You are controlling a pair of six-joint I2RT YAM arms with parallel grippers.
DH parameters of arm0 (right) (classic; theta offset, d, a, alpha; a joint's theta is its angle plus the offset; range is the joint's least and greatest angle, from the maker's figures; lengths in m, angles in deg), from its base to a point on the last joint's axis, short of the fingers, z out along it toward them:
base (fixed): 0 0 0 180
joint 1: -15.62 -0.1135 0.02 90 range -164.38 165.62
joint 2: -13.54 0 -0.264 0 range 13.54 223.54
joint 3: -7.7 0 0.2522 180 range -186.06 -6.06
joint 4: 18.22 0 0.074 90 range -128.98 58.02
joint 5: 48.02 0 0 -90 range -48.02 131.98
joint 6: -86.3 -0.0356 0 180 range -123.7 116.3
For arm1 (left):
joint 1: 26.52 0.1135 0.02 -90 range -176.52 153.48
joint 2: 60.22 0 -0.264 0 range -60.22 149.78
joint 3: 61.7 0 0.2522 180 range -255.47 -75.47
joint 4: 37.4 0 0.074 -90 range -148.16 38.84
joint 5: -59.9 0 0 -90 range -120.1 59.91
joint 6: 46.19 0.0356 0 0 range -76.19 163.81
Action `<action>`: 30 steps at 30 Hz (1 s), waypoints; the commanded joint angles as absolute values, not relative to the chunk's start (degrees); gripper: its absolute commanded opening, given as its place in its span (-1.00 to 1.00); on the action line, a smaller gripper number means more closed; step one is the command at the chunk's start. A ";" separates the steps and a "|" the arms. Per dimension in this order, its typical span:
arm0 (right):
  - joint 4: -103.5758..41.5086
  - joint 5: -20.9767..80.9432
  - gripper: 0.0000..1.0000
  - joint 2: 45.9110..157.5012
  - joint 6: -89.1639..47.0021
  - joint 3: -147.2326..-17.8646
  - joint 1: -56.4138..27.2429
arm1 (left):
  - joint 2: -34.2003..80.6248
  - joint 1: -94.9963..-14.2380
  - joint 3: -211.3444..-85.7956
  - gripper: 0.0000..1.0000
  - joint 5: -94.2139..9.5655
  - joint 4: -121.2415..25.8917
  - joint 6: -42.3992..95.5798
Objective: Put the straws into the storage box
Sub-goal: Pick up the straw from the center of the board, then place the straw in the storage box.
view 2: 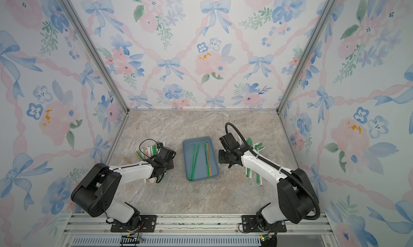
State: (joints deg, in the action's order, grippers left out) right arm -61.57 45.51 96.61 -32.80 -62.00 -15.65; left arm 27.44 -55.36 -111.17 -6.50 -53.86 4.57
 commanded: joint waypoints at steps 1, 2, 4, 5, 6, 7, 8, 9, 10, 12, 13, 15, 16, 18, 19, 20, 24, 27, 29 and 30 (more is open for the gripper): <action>-63.88 46.86 -0.17 94.24 -31.14 -60.75 -13.46 | 28.88 -55.34 -111.70 -0.38 -7.27 -55.07 4.82; -64.26 46.88 -0.17 93.84 -30.86 -60.49 -12.70 | 28.92 -55.31 -111.61 -0.42 -7.40 -55.08 4.84; -64.59 47.04 -0.17 92.94 -30.38 -59.91 -11.52 | 29.10 -55.26 -111.63 -0.53 -7.64 -55.10 4.87; -64.90 47.15 -0.17 92.42 -30.11 -59.69 -10.70 | 29.21 -55.31 -111.61 -0.59 -7.79 -55.07 4.85; -65.09 47.24 -0.16 91.85 -29.85 -59.26 -9.91 | 29.11 -55.27 -111.59 -0.64 -7.90 -55.06 4.87; -65.31 47.26 -0.16 91.27 -29.72 -58.96 -9.19 | 29.05 -55.42 -111.59 -0.68 -8.04 -55.01 4.85; -65.44 47.26 -0.16 90.66 -29.42 -58.49 -8.27 | 29.00 -55.42 -111.62 -0.74 -8.24 -55.01 4.87; -65.55 47.17 -0.16 89.86 -29.15 -58.02 -7.29 | 29.06 -55.51 -111.65 -0.80 -8.53 -54.94 4.79; -65.60 47.17 -0.16 89.26 -28.95 -57.66 -6.48 | 28.93 -55.64 -111.69 -0.85 -8.84 -55.02 4.70; -65.74 47.00 -0.15 87.93 -28.50 -56.64 -4.26 | 28.84 -56.18 -112.03 -0.97 -9.25 -55.01 4.70; -65.93 46.92 -0.15 87.44 -28.27 -56.26 -3.39 | 28.68 -56.59 -112.20 -1.00 -9.30 -54.98 4.78; -66.22 46.66 -0.15 86.50 -27.78 -55.52 -1.60 | 27.97 -57.63 -112.92 -1.00 -9.33 -54.96 4.79; -66.42 46.56 -0.15 86.04 -27.56 -55.40 -0.93 | 27.52 -58.18 -113.19 -1.00 -9.46 -55.00 4.66; -66.69 46.14 -0.14 85.29 -27.20 -54.80 0.29 | 26.15 -59.54 -114.05 -1.00 -9.88 -55.00 4.22; -66.78 46.11 -0.14 84.98 -26.99 -54.67 0.68 | 25.46 -59.96 -114.13 -1.00 -10.03 -55.01 3.89; -66.72 46.10 -0.14 84.70 -26.89 -54.43 1.09 | 24.49 -60.80 -114.14 -1.00 -10.27 -54.94 3.30; -66.21 46.28 -0.14 84.43 -26.08 -53.69 2.70 | 20.92 -64.48 -117.04 -1.00 -11.08 -54.83 0.41; -65.13 46.45 -0.14 85.14 -25.49 -53.06 4.01 | 19.94 -68.09 -118.07 -1.00 -12.01 -54.67 -2.37; -64.15 46.39 -0.14 85.94 -25.24 -52.69 4.63 | 20.31 -69.96 -118.68 -1.00 -13.01 -54.44 -4.66; -63.59 46.31 -0.14 86.41 -25.05 -52.47 4.80 | 20.84 -71.02 -118.96 -1.00 -13.54 -54.25 -5.40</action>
